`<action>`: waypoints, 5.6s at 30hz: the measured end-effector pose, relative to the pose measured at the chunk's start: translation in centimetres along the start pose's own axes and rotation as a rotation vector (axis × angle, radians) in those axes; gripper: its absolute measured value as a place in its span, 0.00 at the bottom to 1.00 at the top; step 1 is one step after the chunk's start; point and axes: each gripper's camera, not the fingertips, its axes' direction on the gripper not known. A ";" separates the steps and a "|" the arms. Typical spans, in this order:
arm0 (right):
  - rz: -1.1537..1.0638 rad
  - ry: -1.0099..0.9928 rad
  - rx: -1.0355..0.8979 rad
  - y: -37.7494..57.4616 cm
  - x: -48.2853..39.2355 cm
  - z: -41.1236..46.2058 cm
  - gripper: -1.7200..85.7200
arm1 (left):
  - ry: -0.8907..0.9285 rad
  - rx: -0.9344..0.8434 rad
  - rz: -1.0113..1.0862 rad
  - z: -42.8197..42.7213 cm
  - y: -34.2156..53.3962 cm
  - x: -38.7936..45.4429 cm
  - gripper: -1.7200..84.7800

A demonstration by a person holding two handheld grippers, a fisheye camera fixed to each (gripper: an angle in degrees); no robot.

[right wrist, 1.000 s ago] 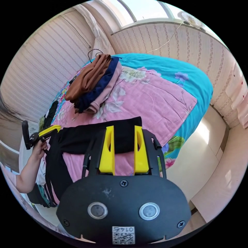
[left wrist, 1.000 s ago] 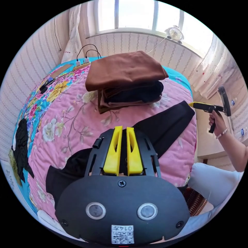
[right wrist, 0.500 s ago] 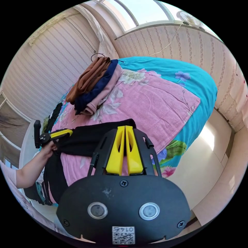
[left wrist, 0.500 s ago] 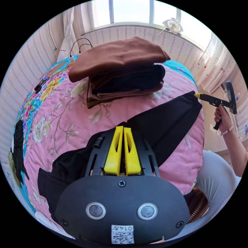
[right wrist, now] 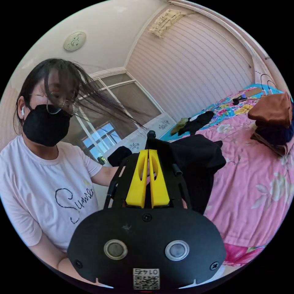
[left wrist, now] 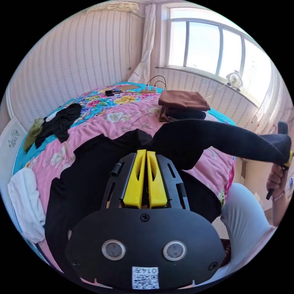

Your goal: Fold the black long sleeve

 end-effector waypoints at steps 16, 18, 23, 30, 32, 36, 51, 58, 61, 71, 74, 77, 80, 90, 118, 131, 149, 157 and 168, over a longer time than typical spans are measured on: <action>-0.016 0.031 -0.792 8.8 -1.7 29.0 0.04 | 0.128 -0.114 -0.321 -12.2 19.0 -12.7 0.01; 0.038 0.110 -0.759 8.4 0.3 28.7 0.04 | 0.158 -0.137 -0.332 -13.2 20.7 -12.5 0.02; 0.180 0.261 -0.652 7.9 4.5 28.3 0.05 | 0.299 -0.246 -0.377 -13.5 24.0 -11.2 0.10; 0.258 0.227 -0.783 11.1 5.5 33.7 0.08 | 0.241 -0.324 -0.350 -13.7 26.4 -11.0 0.02; 0.243 0.220 -0.793 11.0 5.3 34.5 0.08 | 0.244 -0.244 -0.412 -16.5 27.2 -13.4 0.01; 0.250 0.204 -0.811 10.8 5.8 36.4 0.08 | 0.226 -0.220 -0.477 -18.1 28.8 -16.4 0.01; 0.204 0.186 -0.933 11.2 7.8 44.9 0.03 | 0.211 -0.327 -0.431 -17.6 30.5 -17.1 0.02; 0.187 0.179 -0.979 10.1 7.9 44.1 0.02 | 0.249 -0.389 -0.420 -17.7 31.0 -17.7 0.01; 0.200 0.173 -1.057 10.9 7.9 45.1 0.02 | 0.207 -0.368 -0.488 -18.5 30.8 -18.7 0.01; -0.044 0.634 -0.852 -0.3 8.4 35.7 0.09 | 0.130 -0.101 -0.551 -22.4 26.0 -24.0 0.01; -0.038 0.751 -0.711 -4.5 11.1 33.6 0.11 | 0.258 -0.015 -0.446 -19.2 19.9 -23.1 0.01; -0.015 0.812 -0.626 -7.2 13.6 33.0 0.11 | 0.280 0.056 -0.323 -15.3 12.8 -21.4 0.01; 0.061 0.794 -0.552 -8.8 15.8 32.2 0.12 | 0.284 0.038 -0.211 -10.5 6.3 -19.5 0.01; 0.072 0.797 -0.632 -7.6 19.0 30.8 0.04 | 0.054 -0.108 -0.102 1.7 -2.1 -15.4 0.03; -0.310 0.812 -0.653 -6.4 4.3 37.2 0.02 | -0.023 0.083 -0.442 -19.0 26.9 -16.6 0.01; -0.033 0.887 -0.618 -7.7 10.7 31.5 0.12 | 0.179 0.092 -0.171 -8.6 14.8 -17.8 0.01; -0.217 1.088 -0.555 -0.5 12.4 32.2 0.08 | 0.139 -0.354 -0.016 19.9 -11.5 -16.5 0.01; -0.081 0.955 -0.490 -0.8 13.8 29.4 0.03 | 0.044 -0.305 0.060 21.8 -17.9 -14.9 0.01; -0.066 0.926 -0.473 0.2 14.4 29.0 0.03 | 0.135 -0.377 -0.074 22.7 -13.8 -17.9 0.11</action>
